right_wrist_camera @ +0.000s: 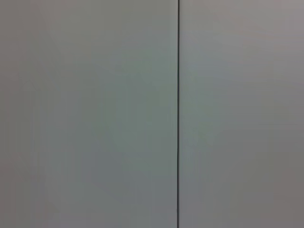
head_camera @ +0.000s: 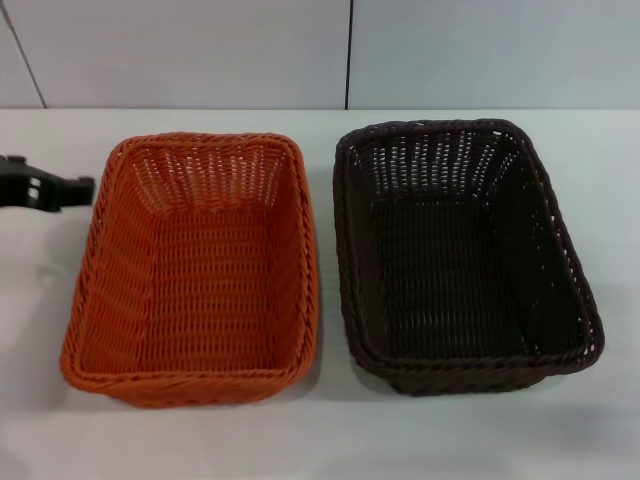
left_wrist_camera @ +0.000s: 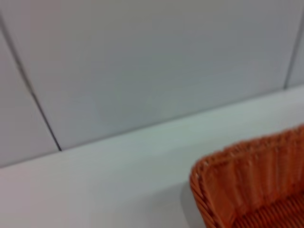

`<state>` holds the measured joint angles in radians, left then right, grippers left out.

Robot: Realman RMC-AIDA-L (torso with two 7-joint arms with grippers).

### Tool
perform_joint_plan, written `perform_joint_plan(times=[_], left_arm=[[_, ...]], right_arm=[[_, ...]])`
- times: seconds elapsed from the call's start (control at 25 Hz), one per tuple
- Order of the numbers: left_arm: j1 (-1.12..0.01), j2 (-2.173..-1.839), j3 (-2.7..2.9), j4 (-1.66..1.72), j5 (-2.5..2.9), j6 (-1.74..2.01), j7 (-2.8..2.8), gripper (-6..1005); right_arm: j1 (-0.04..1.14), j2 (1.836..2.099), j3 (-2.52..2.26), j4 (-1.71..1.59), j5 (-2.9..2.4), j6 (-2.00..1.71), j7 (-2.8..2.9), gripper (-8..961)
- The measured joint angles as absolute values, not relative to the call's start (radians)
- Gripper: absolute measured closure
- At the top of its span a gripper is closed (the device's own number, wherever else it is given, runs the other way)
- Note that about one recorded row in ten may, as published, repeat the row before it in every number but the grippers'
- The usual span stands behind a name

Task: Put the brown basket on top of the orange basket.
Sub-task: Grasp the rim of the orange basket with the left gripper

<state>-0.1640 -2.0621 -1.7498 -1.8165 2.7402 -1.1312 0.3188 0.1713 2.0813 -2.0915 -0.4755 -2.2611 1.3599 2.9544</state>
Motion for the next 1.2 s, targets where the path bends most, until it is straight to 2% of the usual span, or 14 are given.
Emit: perform_joint_plan(times=[0.16,1.2], left_arm=[[-0.211,-2.062,-1.648,-1.755,2.871,-1.165,0.229,223],[-0.339,-2.065,-1.618,-1.487,2.866,-1.19,0.208,267]], right_arm=[[0.168,2.082,-2.091,-0.47,-2.261,1.36,2.954,303],[0.163,2.083,-2.089,-0.453,-2.261,1.361,2.954,303]])
